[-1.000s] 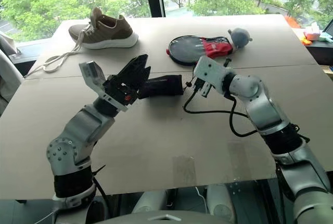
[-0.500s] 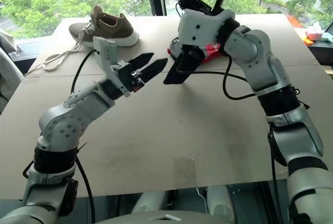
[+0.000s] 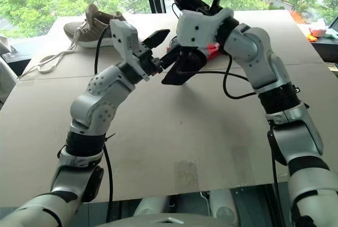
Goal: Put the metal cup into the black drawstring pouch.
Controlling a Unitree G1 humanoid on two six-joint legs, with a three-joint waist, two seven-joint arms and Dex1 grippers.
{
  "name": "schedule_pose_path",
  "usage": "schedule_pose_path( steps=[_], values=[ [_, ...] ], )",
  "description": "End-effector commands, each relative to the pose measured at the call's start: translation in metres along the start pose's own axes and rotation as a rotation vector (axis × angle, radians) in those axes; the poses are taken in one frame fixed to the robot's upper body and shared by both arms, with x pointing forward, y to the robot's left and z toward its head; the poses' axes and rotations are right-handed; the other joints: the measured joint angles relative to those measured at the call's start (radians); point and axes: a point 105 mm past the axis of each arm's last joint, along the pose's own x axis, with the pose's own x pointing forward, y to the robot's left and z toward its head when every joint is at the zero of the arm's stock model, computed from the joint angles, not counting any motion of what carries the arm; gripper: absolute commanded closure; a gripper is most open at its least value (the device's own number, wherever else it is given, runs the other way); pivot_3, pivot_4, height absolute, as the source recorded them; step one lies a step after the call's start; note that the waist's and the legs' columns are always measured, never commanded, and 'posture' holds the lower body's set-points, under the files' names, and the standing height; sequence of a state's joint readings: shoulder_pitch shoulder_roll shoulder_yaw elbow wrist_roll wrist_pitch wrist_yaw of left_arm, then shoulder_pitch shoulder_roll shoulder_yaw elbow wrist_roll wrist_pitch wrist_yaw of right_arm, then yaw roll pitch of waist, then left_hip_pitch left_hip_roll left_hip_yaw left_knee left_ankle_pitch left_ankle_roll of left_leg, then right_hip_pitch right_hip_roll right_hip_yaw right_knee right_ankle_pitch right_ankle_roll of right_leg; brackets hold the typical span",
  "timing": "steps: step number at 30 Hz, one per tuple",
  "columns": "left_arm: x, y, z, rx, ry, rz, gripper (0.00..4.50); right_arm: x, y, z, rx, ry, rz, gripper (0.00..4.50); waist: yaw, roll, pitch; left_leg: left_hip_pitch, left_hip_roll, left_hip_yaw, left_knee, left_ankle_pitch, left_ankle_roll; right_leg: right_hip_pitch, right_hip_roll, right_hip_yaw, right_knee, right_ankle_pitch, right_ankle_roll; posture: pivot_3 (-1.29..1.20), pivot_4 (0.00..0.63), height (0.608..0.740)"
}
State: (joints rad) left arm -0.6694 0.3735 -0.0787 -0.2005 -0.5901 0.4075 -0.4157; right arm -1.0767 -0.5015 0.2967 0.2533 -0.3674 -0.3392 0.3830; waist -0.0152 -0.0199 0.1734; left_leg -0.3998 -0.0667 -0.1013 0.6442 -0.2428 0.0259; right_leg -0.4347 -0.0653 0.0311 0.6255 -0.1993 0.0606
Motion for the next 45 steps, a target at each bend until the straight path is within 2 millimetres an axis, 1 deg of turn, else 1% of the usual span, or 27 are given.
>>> schedule_pose_path(
  steps=[1, 12, 18, 19, 21, 22, 23, 25, 26, 31, 35, 41, 45],
  values=[
    [0.003, 0.004, 0.015, 0.015, -0.055, 0.005, 0.89, 0.003, -0.025, 0.016, -0.033, -0.063, -0.076, 4.50, 0.000, 0.000, 0.000, 0.000, 0.000, 0.000, 0.001, 0.000, 0.000, 0.000, 0.000, 0.000, 0.000, 0.000, 0.000, 0.00, 0.150, 0.736],
    [0.007, 0.005, 0.016, -0.019, -0.083, 0.015, 0.89, 0.008, -0.020, 0.029, -0.011, -0.119, -0.051, 4.50, 0.000, 0.000, 0.000, 0.000, 0.000, 0.000, 0.002, 0.000, 0.000, 0.000, 0.000, 0.000, 0.001, 0.000, 0.000, 0.00, 0.150, 0.736],
    [0.006, 0.005, 0.016, -0.027, -0.088, 0.013, 0.89, 0.008, -0.017, 0.032, 0.003, -0.131, -0.038, 4.50, 0.000, 0.000, 0.000, 0.000, 0.000, 0.000, 0.003, 0.000, 0.000, 0.000, 0.000, 0.000, 0.002, 0.000, 0.000, 0.00, 0.150, 0.736],
    [0.006, 0.005, 0.016, -0.028, -0.088, 0.013, 1.39, 0.008, -0.017, 0.032, 0.004, -0.131, -0.037, 4.50, 0.000, 0.000, 0.000, 0.000, 0.000, 0.000, 0.003, 0.000, 0.000, 0.000, 0.000, 0.000, 0.002, 0.000, 0.000, 0.00, 0.150, 0.736],
    [0.006, 0.003, 0.013, -0.022, -0.074, 0.005, 2.10, 0.008, -0.017, 0.031, 0.004, -0.131, -0.037, 4.50, 0.000, 0.000, 0.000, 0.000, 0.000, 0.000, 0.004, 0.000, 0.000, 0.000, 0.000, 0.000, 0.002, 0.000, 0.000, 0.00, 0.150, 0.736],
    [0.006, 0.003, 0.011, -0.019, -0.066, 0.002, 2.63, 0.008, -0.017, 0.032, 0.005, -0.131, -0.038, 4.50, 0.000, 0.000, 0.000, 0.000, 0.000, 0.000, 0.004, 0.000, 0.000, 0.000, 0.000, 0.000, 0.002, 0.000, 0.000, 0.00, 0.150, 0.736],
    [0.006, 0.002, 0.010, -0.017, -0.061, 0.000, 3.04, 0.008, -0.018, 0.032, 0.006, -0.131, -0.038, 4.50, 0.000, 0.000, 0.000, 0.000, 0.000, 0.000, 0.004, 0.000, 0.000, 0.000, 0.000, 0.000, 0.002, 0.000, 0.000, 0.00, 0.150, 0.736],
    [0.006, 0.001, 0.008, -0.008, -0.051, -0.005, 4.11, 0.008, -0.018, 0.032, 0.007, -0.133, -0.041, 4.50, 0.000, 0.000, 0.000, 0.000, 0.000, 0.000, 0.004, 0.000, 0.000, 0.000, 0.000, 0.000, 0.002, 0.000, 0.000, 0.00, 0.150, 0.736],
    [0.006, 0.001, 0.007, -0.007, -0.048, -0.006, 4.35, 0.009, -0.019, 0.033, 0.008, -0.134, -0.043, 4.50, 0.000, 0.000, 0.000, 0.000, 0.000, 0.000, 0.004, 0.000, 0.000, 0.000, 0.000, 0.000, 0.003, 0.000, 0.000, 0.00, 0.150, 0.736],
    [0.005, 0.002, 0.002, 0.005, -0.025, -0.003, 4.33, 0.009, -0.023, 0.034, 0.015, -0.139, -0.062, 4.50, 0.000, 0.000, 0.000, 0.000, 0.000, 0.000, 0.004, 0.000, 0.000, 0.000, 0.000, 0.000, 0.003, 0.001, 0.000, 0.00, 0.150, 0.736],
    [0.002, 0.005, -0.014, 0.028, 0.039, 0.009, 4.33, 0.012, -0.046, 0.035, 0.036, -0.144, -0.147, 4.50, -0.002, 0.000, 0.000, 0.000, 0.000, 0.000, 0.004, 0.000, 0.000, 0.000, 0.000, 0.000, 0.003, 0.001, 0.000, 0.00, 0.150, 0.736],
    [0.001, 0.007, -0.025, 0.017, 0.059, 0.019, 4.33, 0.013, -0.099, 0.039, 0.122, -0.174, -0.355, 4.50, -0.001, 0.000, 0.000, 0.000, 0.000, 0.000, 0.004, 0.000, 0.000, 0.000, 0.001, 0.000, 0.004, 0.001, 0.000, 0.00, 0.150, 0.736],
    [-0.001, 0.006, -0.032, 0.014, 0.080, 0.017, 4.33, 0.007, -0.132, 0.037, 0.230, -0.203, -0.521, 4.50, 0.000, 0.000, 0.000, 0.000, 0.000, 0.000, 0.005, 0.000, 0.000, 0.000, 0.000, 0.000, 0.005, 0.001, -0.001, 0.00, 0.150, 0.736]
  ],
)
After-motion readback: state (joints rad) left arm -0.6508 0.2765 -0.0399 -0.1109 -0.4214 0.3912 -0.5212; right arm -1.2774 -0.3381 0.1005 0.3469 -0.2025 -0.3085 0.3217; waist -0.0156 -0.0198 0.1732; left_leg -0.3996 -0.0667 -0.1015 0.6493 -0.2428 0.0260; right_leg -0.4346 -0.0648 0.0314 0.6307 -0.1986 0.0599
